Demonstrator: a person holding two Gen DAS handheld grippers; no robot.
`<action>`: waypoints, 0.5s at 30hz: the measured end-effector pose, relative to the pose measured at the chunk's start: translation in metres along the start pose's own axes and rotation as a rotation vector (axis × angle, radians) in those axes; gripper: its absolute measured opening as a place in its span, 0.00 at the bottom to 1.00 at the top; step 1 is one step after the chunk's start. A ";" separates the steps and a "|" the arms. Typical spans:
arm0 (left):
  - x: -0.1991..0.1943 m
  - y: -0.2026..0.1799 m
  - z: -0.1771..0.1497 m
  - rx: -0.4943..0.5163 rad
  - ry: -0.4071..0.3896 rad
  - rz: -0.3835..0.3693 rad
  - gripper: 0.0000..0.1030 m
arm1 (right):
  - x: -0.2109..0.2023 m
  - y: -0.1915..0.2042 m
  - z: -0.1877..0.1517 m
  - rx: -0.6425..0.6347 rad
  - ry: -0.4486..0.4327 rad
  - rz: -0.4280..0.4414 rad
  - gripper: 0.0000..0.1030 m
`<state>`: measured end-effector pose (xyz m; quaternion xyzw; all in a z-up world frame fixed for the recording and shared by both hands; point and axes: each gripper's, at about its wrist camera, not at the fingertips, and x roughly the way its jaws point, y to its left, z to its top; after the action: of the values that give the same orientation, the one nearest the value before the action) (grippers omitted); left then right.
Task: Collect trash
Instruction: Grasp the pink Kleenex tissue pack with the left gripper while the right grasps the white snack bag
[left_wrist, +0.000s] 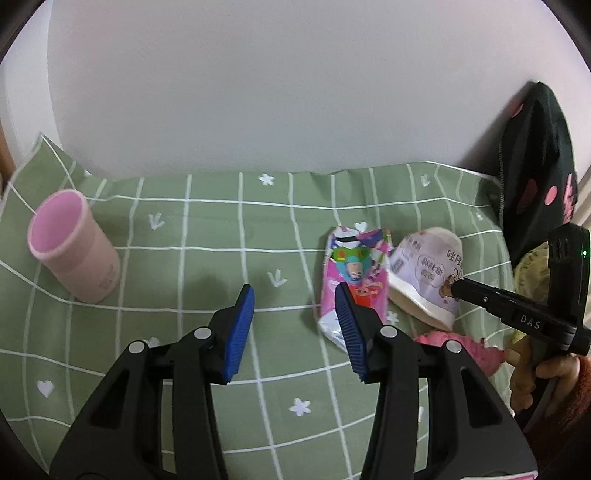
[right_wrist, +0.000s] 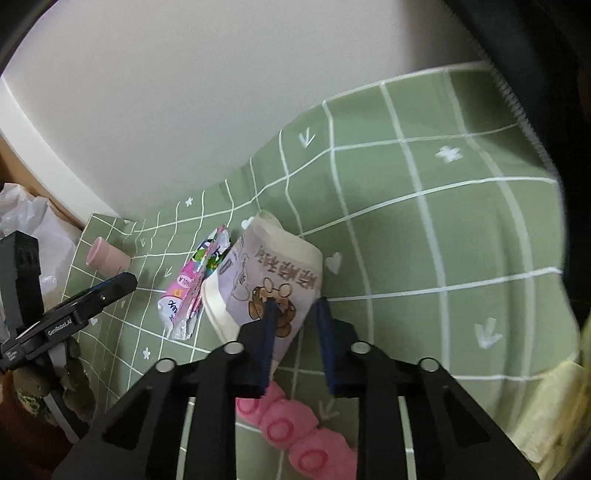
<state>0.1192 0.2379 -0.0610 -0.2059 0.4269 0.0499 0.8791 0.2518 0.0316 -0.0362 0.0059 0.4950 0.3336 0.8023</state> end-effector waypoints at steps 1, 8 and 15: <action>0.002 -0.003 -0.001 0.001 0.010 -0.011 0.43 | -0.005 -0.001 -0.001 -0.001 -0.009 -0.011 0.15; 0.026 -0.031 -0.001 0.072 0.052 0.016 0.46 | -0.039 -0.011 -0.013 -0.005 -0.051 -0.083 0.13; 0.050 -0.049 0.000 0.104 0.111 0.057 0.46 | -0.056 -0.014 -0.017 -0.022 -0.115 -0.125 0.43</action>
<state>0.1634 0.1889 -0.0841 -0.1502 0.4829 0.0413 0.8617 0.2292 -0.0149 -0.0048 -0.0147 0.4437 0.2875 0.8487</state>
